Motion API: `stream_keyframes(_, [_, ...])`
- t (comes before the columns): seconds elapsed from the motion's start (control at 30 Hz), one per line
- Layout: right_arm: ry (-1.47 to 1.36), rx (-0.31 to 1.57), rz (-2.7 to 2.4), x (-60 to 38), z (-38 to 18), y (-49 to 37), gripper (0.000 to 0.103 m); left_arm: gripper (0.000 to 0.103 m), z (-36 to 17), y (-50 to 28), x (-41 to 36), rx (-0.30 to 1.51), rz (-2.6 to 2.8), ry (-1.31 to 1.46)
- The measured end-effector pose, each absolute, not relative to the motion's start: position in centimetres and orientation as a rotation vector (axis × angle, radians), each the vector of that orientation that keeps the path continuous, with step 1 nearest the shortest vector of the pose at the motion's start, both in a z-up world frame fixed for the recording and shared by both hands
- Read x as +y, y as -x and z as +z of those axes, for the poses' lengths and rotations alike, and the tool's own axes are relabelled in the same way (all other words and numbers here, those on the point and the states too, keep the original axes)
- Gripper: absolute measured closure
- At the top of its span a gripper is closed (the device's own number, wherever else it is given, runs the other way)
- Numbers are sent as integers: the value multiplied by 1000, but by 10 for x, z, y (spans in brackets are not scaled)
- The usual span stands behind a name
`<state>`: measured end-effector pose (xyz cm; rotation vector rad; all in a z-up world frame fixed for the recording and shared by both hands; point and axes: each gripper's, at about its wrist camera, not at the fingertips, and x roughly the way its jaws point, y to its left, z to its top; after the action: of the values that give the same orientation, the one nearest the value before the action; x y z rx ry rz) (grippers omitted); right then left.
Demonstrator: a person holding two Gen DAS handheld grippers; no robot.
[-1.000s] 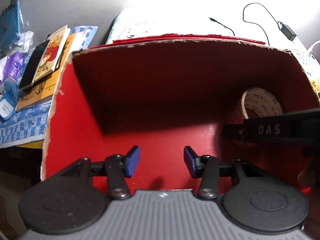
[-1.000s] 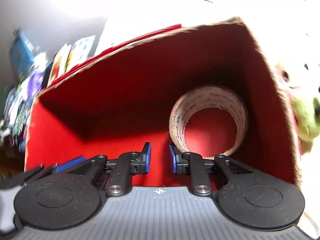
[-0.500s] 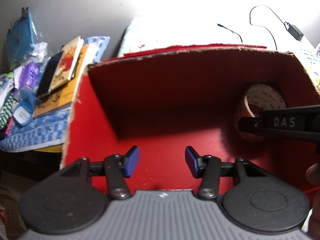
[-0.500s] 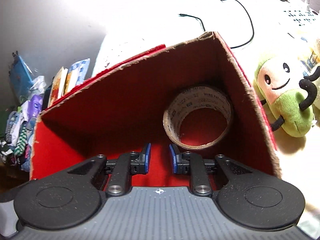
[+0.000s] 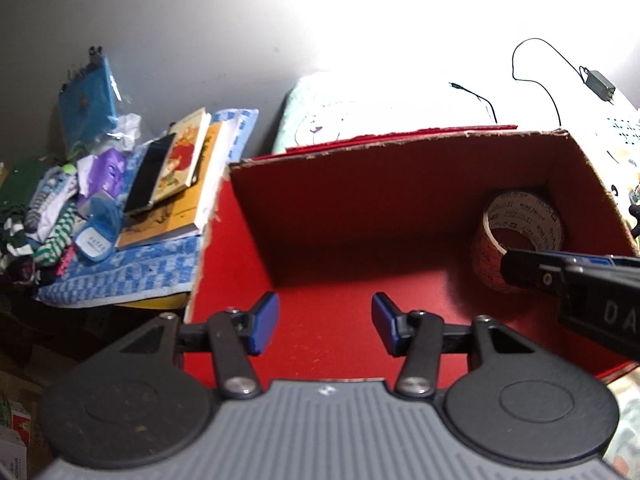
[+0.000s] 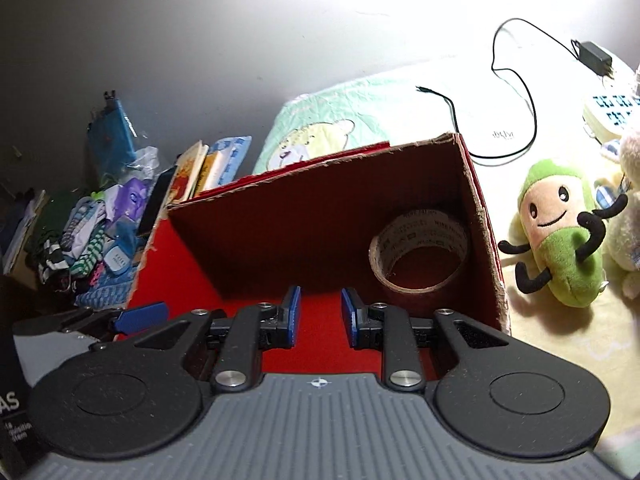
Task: Organize objects
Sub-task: 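Withdraw the open right gripper up out of the red box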
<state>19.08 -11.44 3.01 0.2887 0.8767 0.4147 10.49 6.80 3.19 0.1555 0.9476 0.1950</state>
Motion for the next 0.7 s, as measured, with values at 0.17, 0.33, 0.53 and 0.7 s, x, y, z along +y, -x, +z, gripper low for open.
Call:
stream_keyframes(0.17, [-266, 831, 444, -120, 34, -181, 76, 46, 42, -88, 62, 930, 227, -160])
stream_keyframes(0.33, [-254, 786, 465, -130, 37, -169, 72, 41, 50, -68, 52, 919, 258, -161])
stream_keyframes(0.53, [-255, 772, 510, -141, 39, -151, 67, 37, 53, -47, 37, 920, 298, -168])
stream_keyframes(0.7, [-261, 785, 538, -150, 37, -141, 67, 33, 51, -34, 26, 929, 320, -164])
